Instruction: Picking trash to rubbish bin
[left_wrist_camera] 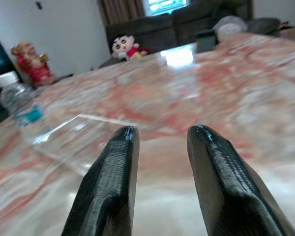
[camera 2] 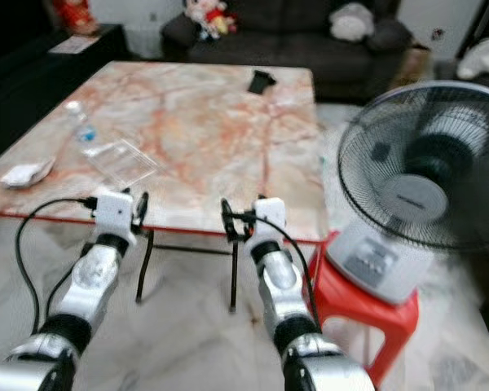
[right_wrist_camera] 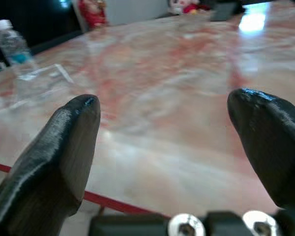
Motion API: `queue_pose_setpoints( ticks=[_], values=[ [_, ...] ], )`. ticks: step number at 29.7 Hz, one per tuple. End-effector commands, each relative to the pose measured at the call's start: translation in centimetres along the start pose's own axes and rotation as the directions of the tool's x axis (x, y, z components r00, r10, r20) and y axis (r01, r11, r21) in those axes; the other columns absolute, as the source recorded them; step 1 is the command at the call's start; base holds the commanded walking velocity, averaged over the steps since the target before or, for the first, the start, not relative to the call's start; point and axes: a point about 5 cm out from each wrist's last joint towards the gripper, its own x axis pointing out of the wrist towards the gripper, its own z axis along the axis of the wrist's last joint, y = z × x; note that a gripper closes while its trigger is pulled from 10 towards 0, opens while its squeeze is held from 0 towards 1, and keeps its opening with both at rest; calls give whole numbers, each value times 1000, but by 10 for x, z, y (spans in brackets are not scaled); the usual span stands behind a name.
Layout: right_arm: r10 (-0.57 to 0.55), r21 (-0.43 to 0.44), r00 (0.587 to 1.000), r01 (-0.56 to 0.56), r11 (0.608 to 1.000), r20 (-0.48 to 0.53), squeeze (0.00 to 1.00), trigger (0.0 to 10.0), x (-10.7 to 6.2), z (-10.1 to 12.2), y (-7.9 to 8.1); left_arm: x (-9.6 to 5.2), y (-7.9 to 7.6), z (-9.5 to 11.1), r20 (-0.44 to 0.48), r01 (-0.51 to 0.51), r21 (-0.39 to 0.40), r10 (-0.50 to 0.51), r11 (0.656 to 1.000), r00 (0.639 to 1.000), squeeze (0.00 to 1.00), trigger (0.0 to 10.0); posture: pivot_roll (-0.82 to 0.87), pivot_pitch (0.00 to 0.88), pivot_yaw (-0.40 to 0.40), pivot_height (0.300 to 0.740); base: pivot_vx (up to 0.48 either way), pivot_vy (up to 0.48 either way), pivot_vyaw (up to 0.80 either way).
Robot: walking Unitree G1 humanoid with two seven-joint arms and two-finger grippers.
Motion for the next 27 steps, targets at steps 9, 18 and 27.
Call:
queue_pose_setpoints(
  ticks=[9,18,27],
  values=[
    [41,-9,999,-41,999,23,0,10000,4,5,11,-1,15,-3,-28,-61,-4,61,998,998,0,10000,-80,0,5,740,0,0,49],
    [40,-8,999,-39,999,31,0,10000,4,6,11,-1,18,-4,-41,-81,-13,80,997,996,0,10000,-79,0,6,740,0,0,760],
    [44,5,999,-44,999,24,0,10000,4,4,12,0,20,-2,-40,-92,-17,91,996,995,0,10000,-77,0,6,740,0,0,145]
  ],
)
